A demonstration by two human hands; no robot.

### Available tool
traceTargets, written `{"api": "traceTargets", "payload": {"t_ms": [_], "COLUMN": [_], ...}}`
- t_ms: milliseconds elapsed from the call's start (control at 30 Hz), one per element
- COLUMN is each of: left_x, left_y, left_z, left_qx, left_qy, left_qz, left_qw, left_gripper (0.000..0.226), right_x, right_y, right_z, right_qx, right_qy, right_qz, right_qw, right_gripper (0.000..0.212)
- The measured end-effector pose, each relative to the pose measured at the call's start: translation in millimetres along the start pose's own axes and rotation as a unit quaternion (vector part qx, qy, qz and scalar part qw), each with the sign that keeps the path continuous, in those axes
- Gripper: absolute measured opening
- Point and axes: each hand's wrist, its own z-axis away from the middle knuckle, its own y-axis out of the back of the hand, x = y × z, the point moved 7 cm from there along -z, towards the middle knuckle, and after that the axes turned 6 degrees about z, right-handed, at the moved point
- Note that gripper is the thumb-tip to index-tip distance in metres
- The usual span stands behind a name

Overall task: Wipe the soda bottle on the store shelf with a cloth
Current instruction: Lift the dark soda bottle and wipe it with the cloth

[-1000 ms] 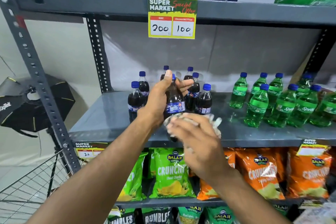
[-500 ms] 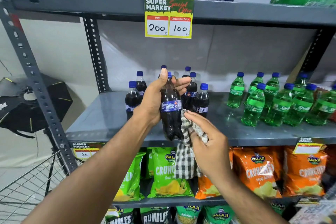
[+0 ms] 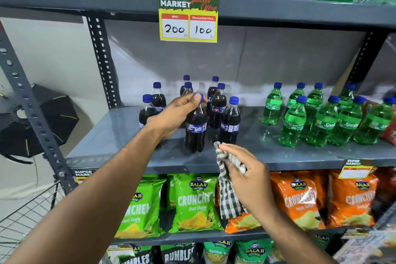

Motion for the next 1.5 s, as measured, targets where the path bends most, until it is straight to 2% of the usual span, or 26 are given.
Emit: {"api": "traceTargets", "payload": {"t_ms": [100, 267, 900, 967, 1100, 1267, 1433, 1500], "left_x": [-14, -24, -25, -20, 20, 74, 61, 48], "left_y": [7, 16, 18, 18, 21, -21, -67, -73], "left_z": [-4, -10, -15, -15, -10, -4, -17, -26], "left_qx": [0.01, 0.037, -0.003, -0.002, 0.065, 0.069, 0.023, 0.021], "left_qy": [0.007, -0.013, -0.025, -0.042, -0.131, -0.236, -0.194, -0.167], "left_qz": [-0.035, -0.02, -0.046, -0.022, 0.091, 0.053, -0.009, -0.035], "left_qw": [0.999, 0.999, 0.999, 0.999, 0.985, 0.968, 0.981, 0.985], "left_gripper": [0.022, 0.028, 0.03, 0.031, 0.039, 0.035, 0.032, 0.034], "right_x": [9, 12, 24, 24, 23, 16, 11, 13], "right_y": [1, -6, -8, -6, 3, 23, 40, 48], "right_z": [1, 6, 8, 8, 3, -14, -33, -42], "right_qx": [0.005, -0.012, -0.008, -0.006, 0.003, 0.041, 0.086, 0.097], "right_qy": [-0.013, 0.0, -0.007, -0.007, 0.001, 0.015, 0.032, 0.035], "right_qz": [-0.003, 0.022, 0.039, 0.042, 0.054, 0.07, 0.098, 0.107], "right_qw": [1.0, 1.0, 0.999, 0.999, 0.999, 0.997, 0.991, 0.989], "right_gripper": [0.046, 0.052, 0.057, 0.056, 0.057, 0.058, 0.068, 0.065]}}
